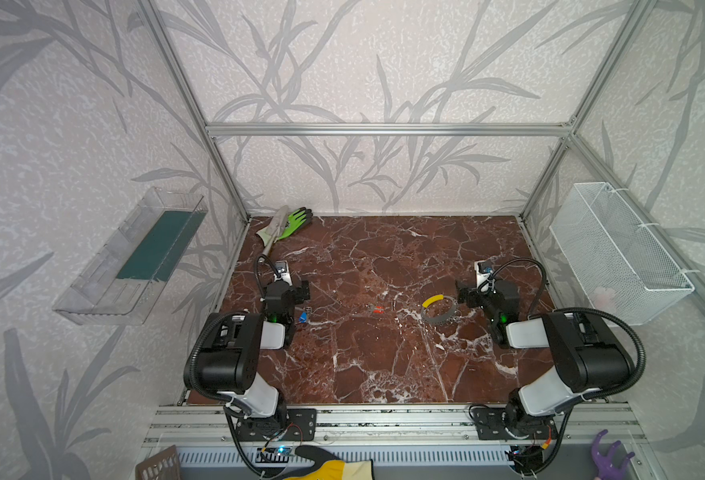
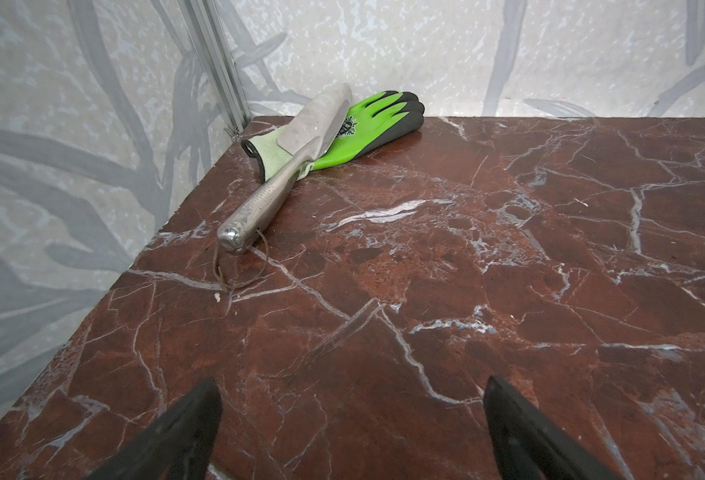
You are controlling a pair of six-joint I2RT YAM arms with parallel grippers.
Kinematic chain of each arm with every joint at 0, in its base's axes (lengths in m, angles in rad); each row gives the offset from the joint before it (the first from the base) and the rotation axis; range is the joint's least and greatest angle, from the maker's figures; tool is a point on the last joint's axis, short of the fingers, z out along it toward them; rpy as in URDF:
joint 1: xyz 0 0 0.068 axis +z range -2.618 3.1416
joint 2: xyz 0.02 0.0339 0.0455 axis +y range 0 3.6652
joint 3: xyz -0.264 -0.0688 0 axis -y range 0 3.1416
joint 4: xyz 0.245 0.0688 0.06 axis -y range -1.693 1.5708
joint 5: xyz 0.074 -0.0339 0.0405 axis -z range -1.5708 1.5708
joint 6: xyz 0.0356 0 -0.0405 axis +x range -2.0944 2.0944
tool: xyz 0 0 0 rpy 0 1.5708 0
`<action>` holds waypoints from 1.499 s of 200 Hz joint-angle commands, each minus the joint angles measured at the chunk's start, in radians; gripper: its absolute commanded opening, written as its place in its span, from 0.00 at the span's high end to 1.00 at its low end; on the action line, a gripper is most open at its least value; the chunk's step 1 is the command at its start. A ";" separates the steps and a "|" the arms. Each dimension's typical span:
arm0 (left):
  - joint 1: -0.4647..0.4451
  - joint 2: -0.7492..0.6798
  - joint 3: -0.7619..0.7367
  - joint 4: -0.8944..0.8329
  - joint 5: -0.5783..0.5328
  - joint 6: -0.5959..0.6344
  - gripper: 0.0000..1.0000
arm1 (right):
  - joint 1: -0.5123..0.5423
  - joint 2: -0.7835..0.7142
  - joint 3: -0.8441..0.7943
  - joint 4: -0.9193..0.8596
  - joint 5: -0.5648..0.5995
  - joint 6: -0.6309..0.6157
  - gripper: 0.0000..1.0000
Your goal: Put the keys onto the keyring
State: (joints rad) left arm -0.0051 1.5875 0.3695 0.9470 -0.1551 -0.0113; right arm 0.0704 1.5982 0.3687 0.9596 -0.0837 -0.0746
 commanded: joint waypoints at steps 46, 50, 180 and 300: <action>-0.001 -0.079 -0.008 -0.007 -0.048 -0.008 0.01 | -0.003 -0.116 -0.046 0.044 0.039 0.019 0.00; -0.003 -0.098 -0.003 -0.032 -0.052 -0.008 0.01 | -0.003 -0.149 -0.040 0.002 0.039 0.018 0.00; -0.389 -0.488 0.311 -0.822 0.113 0.132 0.16 | 0.165 -0.519 0.237 -1.193 -0.019 0.454 0.22; -0.633 -0.330 0.364 -0.784 0.172 0.179 0.17 | 0.323 -0.225 0.258 -1.157 -0.044 0.608 0.27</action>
State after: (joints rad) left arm -0.6296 1.2537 0.7071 0.1505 -0.0071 0.1467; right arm 0.3607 1.3567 0.6006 -0.2024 -0.1143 0.4953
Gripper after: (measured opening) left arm 0.827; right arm 0.734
